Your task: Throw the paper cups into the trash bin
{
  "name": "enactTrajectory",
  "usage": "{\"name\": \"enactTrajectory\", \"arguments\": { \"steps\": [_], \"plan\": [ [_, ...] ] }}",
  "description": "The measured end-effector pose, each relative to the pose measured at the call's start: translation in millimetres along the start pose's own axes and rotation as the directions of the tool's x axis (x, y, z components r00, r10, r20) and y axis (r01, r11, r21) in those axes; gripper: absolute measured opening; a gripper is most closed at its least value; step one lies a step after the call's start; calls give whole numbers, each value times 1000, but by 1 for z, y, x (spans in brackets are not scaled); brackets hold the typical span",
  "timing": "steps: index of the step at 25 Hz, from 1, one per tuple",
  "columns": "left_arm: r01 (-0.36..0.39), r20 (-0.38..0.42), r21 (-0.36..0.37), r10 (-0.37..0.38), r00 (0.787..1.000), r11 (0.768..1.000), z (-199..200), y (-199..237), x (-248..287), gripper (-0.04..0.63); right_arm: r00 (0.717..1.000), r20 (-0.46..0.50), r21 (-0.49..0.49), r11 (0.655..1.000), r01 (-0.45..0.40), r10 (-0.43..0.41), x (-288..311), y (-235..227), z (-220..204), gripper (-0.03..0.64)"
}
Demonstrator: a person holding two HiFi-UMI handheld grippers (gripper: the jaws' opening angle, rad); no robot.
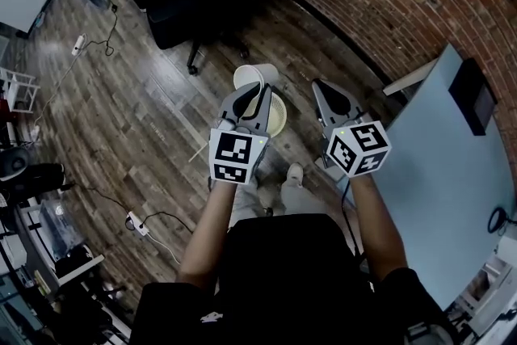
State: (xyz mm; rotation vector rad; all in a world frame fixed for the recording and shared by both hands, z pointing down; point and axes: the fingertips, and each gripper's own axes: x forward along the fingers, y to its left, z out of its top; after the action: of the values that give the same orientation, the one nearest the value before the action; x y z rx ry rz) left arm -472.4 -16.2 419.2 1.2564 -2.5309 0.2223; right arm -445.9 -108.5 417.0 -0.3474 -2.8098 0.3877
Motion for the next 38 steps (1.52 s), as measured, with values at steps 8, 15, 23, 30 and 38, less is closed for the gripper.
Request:
{"name": "enactTrajectory", "arguments": {
  "steps": [8, 15, 23, 30, 38],
  "plan": [
    [88, -88, -23, -90, 992, 996, -49, 45, 12, 32, 996, -48, 53, 995, 81, -79, 49, 13, -31, -5],
    [163, -180, -31, -166, 970, 986, -111, 71, 33, 32, 983, -101, 120, 979, 165, -153, 82, 11, -83, -5],
    [209, -277, -72, -221, 935, 975, -198, 74, 57, 32, 962, -176, 160, 959, 235, -207, 110, -7, -156, -5],
    [203, -374, -122, -235, 897, 971, -288, 81, 74, 32, 933, -260, 190, 934, 303, -249, 118, -25, -237, -5],
    [161, -476, -157, -217, 852, 974, -391, 84, 94, 32, 908, -325, 184, 924, 334, -263, 137, -45, -319, -5]
  ]
}}
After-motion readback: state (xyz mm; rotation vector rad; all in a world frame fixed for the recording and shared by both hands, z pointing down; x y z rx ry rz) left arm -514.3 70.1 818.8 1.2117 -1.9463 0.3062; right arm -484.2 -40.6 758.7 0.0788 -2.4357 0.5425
